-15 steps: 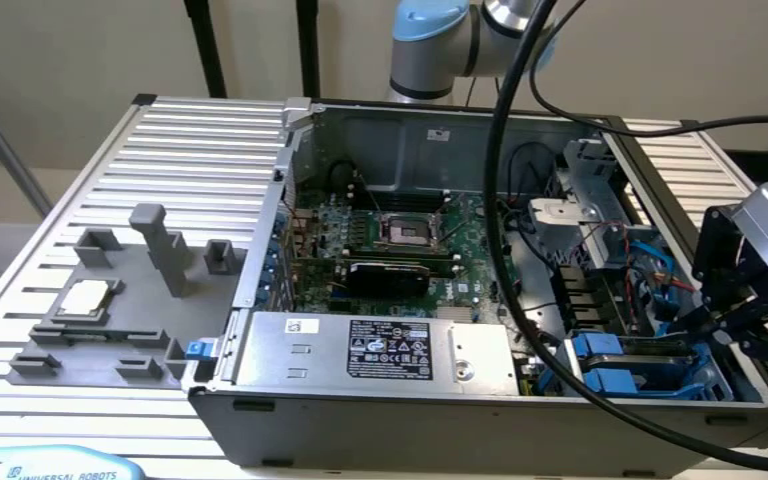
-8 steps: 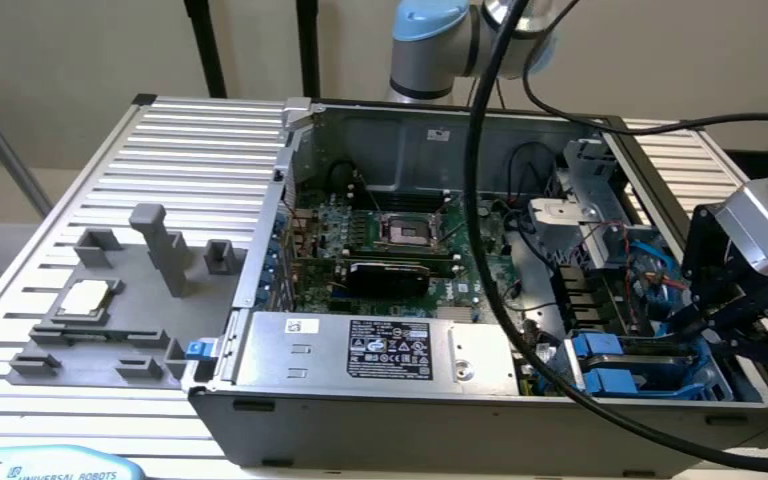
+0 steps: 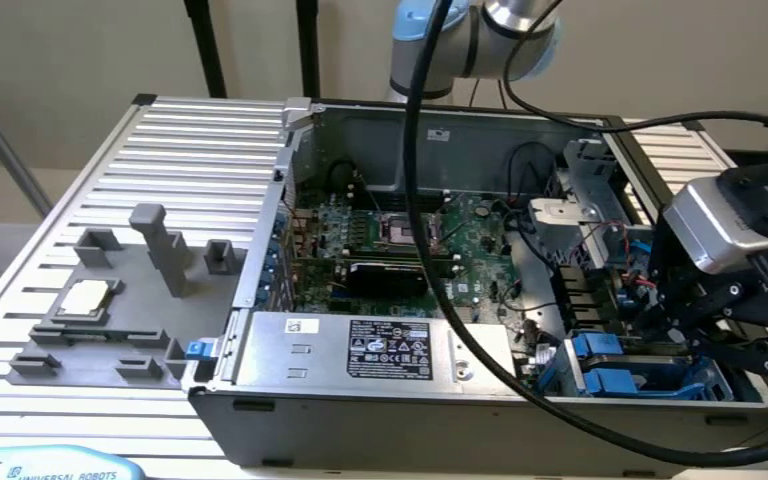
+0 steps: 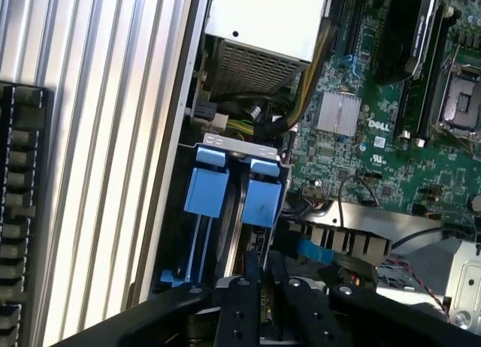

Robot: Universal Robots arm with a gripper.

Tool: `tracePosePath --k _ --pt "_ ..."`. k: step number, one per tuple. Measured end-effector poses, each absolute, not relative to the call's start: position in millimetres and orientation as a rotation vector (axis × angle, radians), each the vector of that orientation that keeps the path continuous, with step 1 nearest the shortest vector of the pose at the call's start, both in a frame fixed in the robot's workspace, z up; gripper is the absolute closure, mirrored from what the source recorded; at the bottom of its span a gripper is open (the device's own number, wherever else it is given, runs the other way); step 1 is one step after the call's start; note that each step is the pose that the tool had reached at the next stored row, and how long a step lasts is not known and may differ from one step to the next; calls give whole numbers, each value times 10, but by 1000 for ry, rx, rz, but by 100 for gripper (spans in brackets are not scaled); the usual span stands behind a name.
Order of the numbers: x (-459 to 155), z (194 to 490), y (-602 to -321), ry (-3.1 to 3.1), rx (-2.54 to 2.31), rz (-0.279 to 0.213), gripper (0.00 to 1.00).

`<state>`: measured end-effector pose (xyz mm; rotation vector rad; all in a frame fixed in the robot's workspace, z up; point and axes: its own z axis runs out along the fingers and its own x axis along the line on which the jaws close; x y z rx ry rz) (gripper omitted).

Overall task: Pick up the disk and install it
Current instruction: 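Insert the first disk wire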

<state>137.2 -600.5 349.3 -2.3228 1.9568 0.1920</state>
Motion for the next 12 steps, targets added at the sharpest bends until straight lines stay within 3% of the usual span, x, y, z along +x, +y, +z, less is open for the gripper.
tracePosePath --k 12 --pt "1369 3476 -5991 2088 -2231 148 83"
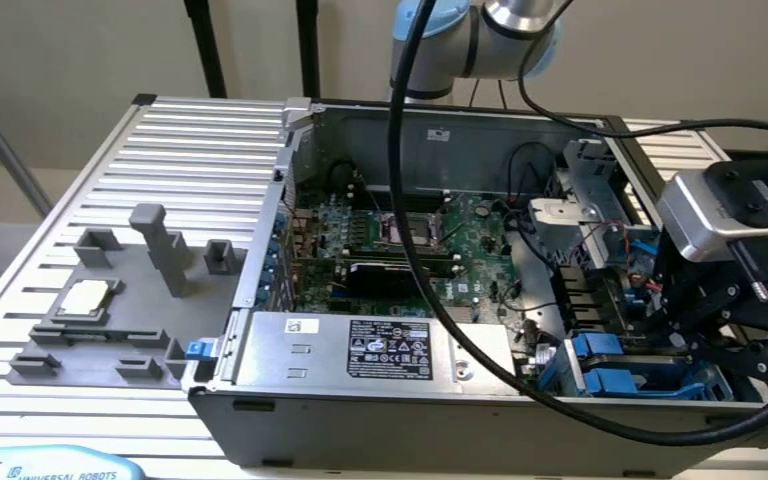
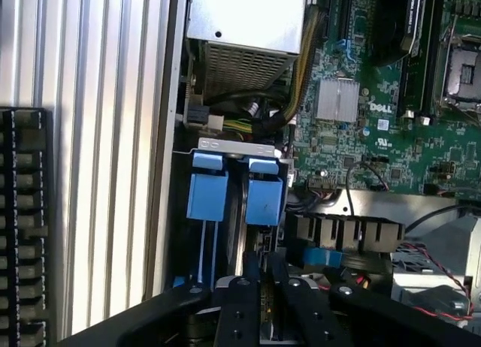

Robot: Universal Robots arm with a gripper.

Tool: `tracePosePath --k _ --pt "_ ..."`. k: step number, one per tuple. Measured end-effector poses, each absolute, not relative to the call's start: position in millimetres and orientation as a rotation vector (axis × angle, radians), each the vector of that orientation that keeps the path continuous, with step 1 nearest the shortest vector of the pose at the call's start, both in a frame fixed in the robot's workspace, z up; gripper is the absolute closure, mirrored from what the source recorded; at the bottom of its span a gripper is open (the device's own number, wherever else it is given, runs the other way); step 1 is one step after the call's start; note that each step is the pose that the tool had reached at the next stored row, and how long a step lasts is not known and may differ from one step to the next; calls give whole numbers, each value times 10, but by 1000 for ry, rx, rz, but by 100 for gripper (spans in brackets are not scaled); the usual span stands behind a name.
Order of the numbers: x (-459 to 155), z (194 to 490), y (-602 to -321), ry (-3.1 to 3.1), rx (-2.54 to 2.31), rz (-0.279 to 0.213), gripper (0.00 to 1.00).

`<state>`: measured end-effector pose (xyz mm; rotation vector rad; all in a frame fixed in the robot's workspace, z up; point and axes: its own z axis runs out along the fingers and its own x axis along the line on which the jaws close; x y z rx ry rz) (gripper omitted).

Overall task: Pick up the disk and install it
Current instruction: 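Insert the first disk wire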

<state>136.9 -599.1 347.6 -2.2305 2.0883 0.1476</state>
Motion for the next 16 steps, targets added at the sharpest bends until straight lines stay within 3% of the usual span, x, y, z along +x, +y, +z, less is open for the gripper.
tracePosePath --k 16 --pt "1370 3442 -5906 2103 -2243 97 83"
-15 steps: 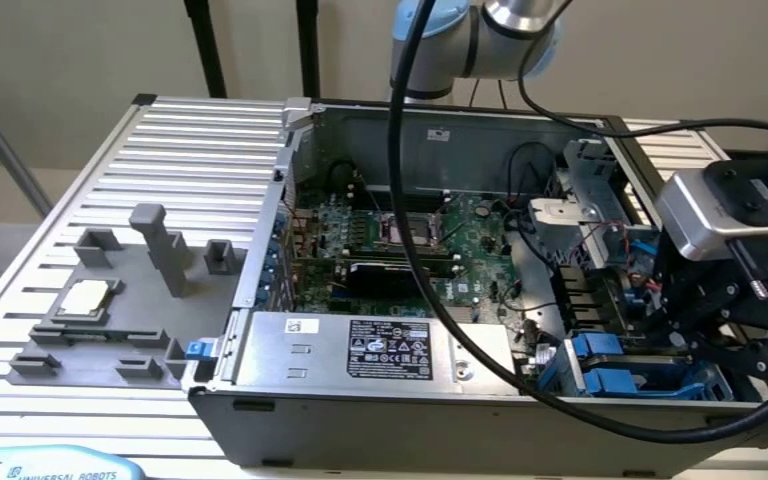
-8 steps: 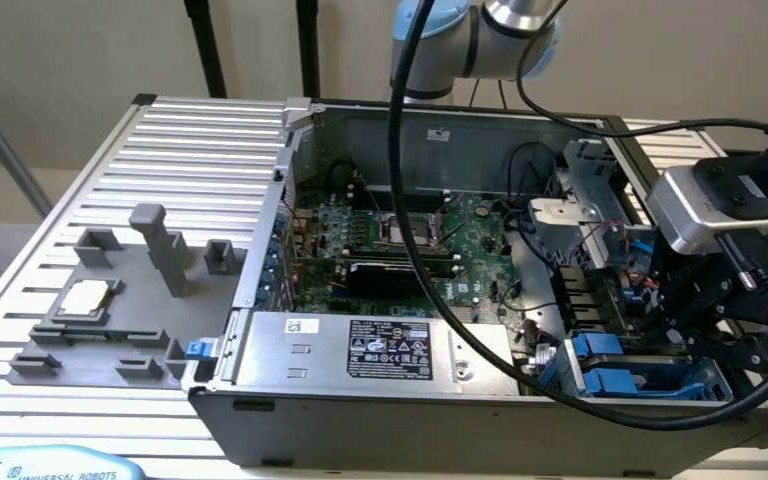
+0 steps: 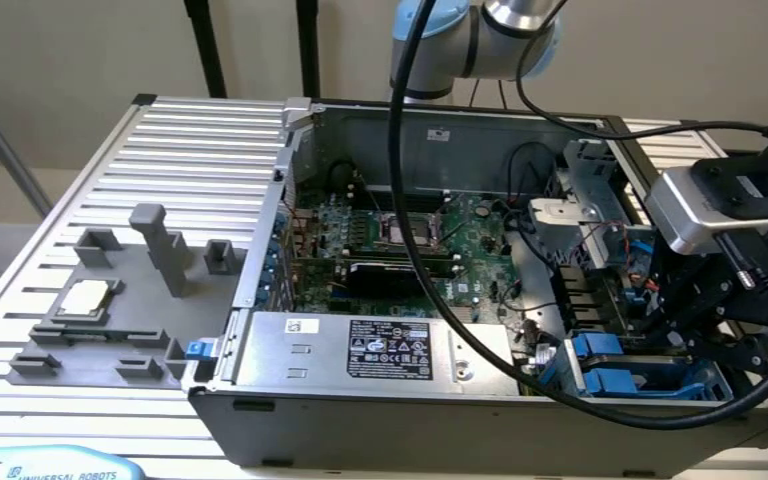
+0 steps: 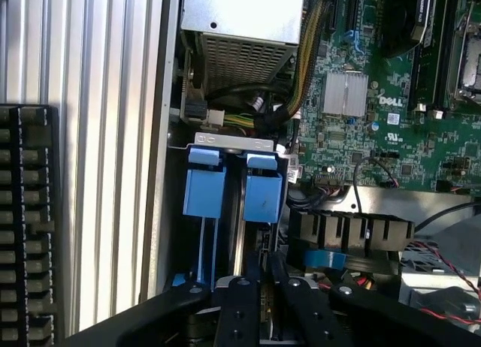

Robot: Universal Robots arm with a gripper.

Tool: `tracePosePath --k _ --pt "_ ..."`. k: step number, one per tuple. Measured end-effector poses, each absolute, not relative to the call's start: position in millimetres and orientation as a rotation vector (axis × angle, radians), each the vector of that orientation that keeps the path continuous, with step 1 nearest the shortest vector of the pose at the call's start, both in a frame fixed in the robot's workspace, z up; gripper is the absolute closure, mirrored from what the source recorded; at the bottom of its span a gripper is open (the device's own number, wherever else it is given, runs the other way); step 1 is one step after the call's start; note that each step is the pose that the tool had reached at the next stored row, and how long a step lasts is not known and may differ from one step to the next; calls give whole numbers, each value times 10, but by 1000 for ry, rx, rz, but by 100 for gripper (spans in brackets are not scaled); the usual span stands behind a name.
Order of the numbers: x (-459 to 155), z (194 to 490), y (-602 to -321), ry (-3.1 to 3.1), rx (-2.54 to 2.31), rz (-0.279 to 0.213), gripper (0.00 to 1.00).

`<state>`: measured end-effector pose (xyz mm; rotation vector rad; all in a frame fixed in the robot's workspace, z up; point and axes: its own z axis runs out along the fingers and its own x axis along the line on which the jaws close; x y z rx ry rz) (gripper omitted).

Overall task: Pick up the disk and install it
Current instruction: 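Insert the first disk wire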

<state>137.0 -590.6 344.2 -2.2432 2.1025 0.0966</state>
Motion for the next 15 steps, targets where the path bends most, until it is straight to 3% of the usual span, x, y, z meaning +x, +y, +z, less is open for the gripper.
tracePosePath --k 15 --pt "1386 3418 -5873 2102 -2243 72 83"
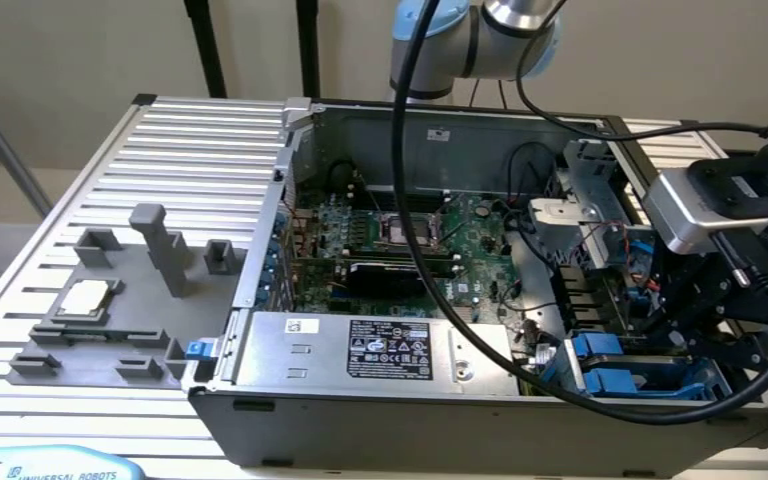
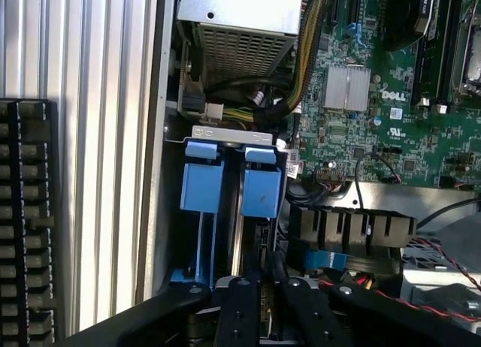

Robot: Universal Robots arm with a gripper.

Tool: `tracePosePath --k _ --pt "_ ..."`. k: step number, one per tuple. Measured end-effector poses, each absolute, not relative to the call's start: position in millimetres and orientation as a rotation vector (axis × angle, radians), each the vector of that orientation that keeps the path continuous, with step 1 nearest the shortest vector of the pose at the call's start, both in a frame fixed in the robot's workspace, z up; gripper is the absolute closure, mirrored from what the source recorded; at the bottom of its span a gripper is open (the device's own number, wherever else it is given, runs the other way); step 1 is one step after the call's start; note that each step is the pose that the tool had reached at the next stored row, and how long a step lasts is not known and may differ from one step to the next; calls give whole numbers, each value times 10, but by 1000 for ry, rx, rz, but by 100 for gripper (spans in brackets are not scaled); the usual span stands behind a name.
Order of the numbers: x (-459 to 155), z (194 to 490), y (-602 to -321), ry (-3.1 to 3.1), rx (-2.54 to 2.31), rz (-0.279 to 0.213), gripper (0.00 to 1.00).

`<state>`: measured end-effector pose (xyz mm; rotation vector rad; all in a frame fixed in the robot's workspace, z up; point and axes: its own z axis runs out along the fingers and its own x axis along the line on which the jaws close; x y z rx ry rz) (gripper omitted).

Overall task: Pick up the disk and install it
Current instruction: 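Insert the first disk wire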

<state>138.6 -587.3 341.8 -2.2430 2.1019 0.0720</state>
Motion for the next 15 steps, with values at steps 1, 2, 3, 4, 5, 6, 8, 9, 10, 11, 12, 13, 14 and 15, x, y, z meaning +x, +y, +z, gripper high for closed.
tracePosePath --k 1,2,3,4,5,6,8,9,10,11,12,13,14,15 --pt "1388 3416 -5870 2102 -2243 70 83" --pt "1389 3413 -5869 2102 -2243 69 83" --pt "1390 3411 -5867 2102 -2243 67 83" --pt "1390 3409 -5865 2103 -2244 66 83" --pt "1391 3407 -5862 2103 -2244 64 83" --pt "1392 3405 -5860 2104 -2243 63 83" --pt "1392 3401 -5856 2106 -2243 60 83" --pt "1393 3399 -5853 2108 -2242 59 83" --pt "1393 3399 -5850 2110 -2240 58 83" --pt "1393 3397 -5846 2113 -2238 58 83" --pt "1394 3396 -5842 2118 -2234 57 83" --pt "1394 3395 -5838 2124 -2228 56 83" --pt "1394 3394 -5835 2131 -2222 56 83" --pt "1394 3393 -5833 2139 -2214 55 83"
